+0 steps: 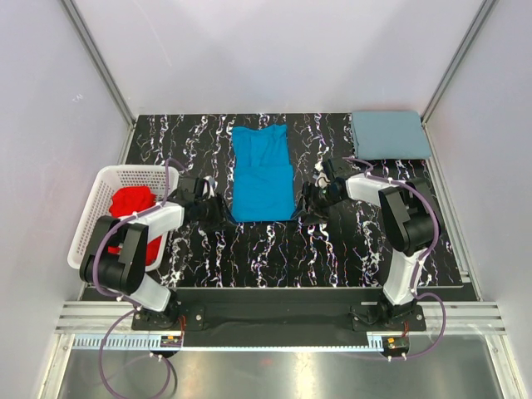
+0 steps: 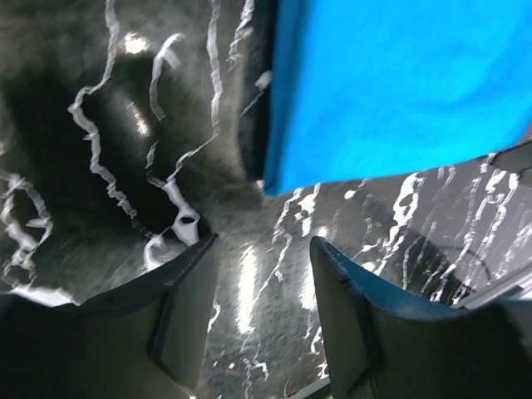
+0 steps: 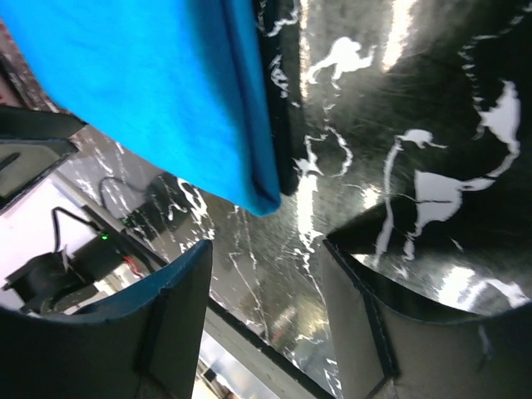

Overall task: Fold and stack the t-shirts
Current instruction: Fold the tshirt

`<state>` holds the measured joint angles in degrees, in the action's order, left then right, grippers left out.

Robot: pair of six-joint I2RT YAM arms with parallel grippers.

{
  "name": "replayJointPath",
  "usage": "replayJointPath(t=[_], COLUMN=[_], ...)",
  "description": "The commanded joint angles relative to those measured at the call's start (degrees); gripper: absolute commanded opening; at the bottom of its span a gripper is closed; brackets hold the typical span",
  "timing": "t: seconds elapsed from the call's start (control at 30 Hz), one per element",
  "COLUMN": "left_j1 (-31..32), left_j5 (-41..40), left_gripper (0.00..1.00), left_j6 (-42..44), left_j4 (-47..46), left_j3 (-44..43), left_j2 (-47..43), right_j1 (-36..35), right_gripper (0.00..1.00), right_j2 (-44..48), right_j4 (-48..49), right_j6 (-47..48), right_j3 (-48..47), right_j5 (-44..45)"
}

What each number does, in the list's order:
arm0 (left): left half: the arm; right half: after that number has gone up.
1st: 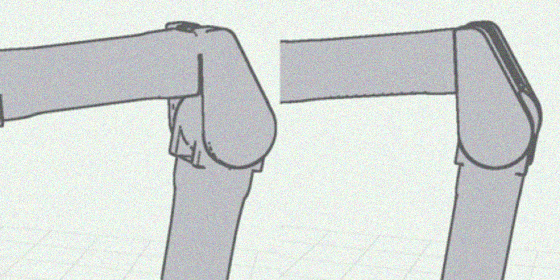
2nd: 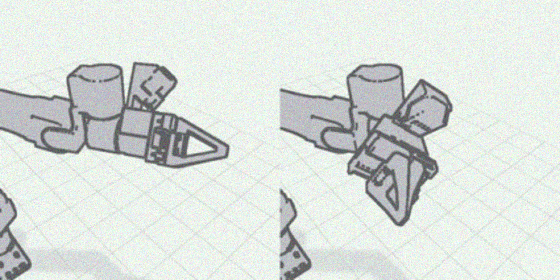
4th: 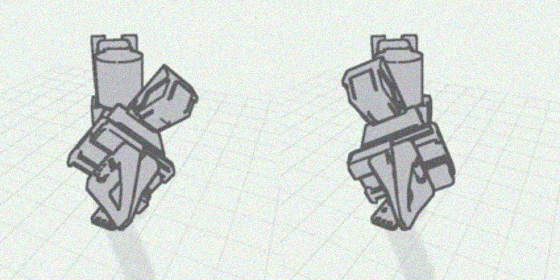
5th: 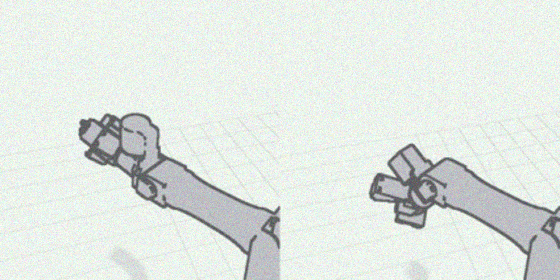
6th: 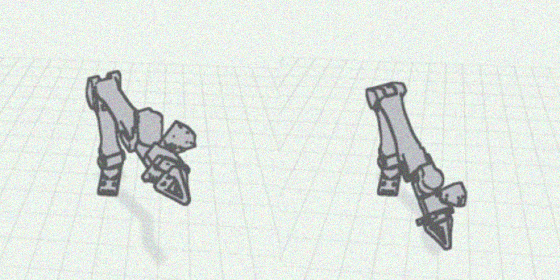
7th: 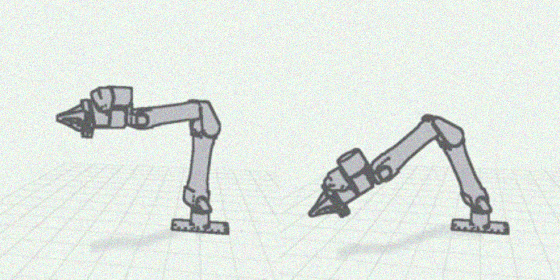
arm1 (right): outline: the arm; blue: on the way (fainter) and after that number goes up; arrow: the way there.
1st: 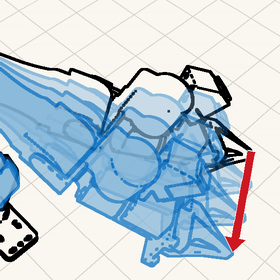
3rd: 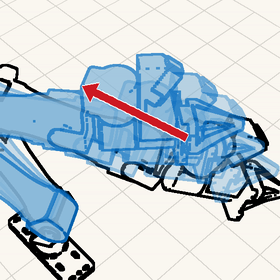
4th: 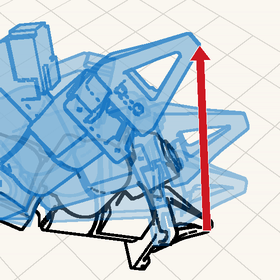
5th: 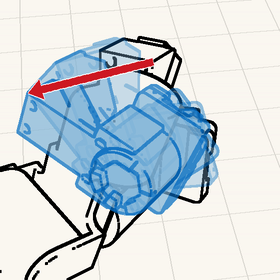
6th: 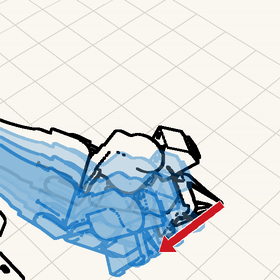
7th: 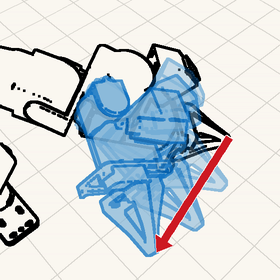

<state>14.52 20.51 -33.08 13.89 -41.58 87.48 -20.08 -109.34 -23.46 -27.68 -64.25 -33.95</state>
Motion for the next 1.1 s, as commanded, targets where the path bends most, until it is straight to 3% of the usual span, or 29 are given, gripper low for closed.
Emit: replayJointPath(t=[0.0, 0.27, 0.53, 0.6, 0.63, 0.67, 0.7, 0.73, 0.8, 0.83, 1.07], left_j1=[0.3, 0.4, 0.4, 0.4, 0.4, 0.4, 0.4, 0.4, 0.4, 0.4, 2.8], left_j5=[0.7, -3.3, -5.7, -5.7, -5.4, -5.1, -5.0, -4.8, -3.4, -3.0, -2.3], left_gripper=[0.54, 0.52, 0.48, 0.43, 0.33, 0.29, 0.25, 0.12, 0.0, 0.0, 0.0], left_j6=[-1.2, -1.4, -3.7, -3.9, -4.3, -4.4, -4.7, -4.8, -4.8, -4.9, -3.6], left_j4=[-5.9, -6.0, -8.9, -9.4, -10.0, -10.5, -11.2, -11.3, -12.1, -12.3, -9.1], left_j3=[1.2, 1.9, 2.7, 2.7, 3.2, 3.3, 3.6, 3.7, 4.0, 4.6, 7.6], left_j2=[0.1, 2.1, 3.8, 4.5, 4.6, 4.9, 5.0, 5.2, 5.5, 5.2, -1.2], right_j1=[-0.9, -1.4, -1.4, -1.4, -1.5, -1.5, -1.4, -1.5, -1.4, -1.4, -2.9], right_gripper=[0.62, 0.58, 0.45, 0.35, 0.3, 0.21, 0.18, 0.14, 0.05, 0.01, 0.0], right_j2=[1.4, -0.3, -2.8, -2.1, -1.6, -1.5, -1.5, -1.7, -1.6, -1.2, 4.0], right_j4=[6.8, 12.6, 14.7, 14.9, 14.9, 14.8, 14.7, 14.9, 16.5, 18.0, 15.2], right_j6=[-3.0, -7.6, -10.5, -11.1, -11.0, -10.9, -10.7, -10.5, -10.7, -11.2, -9.1], right_j3=[2.8, 5.7, 7.0, 8.3, 8.6, 8.8, 8.9, 9.0, 10.2, 10.7, 15.6], right_j5=[0.1, 4.1, 6.8, 7.4, 8.5, 8.9, 9.1, 8.8, 8.0, 7.3, 6.2])
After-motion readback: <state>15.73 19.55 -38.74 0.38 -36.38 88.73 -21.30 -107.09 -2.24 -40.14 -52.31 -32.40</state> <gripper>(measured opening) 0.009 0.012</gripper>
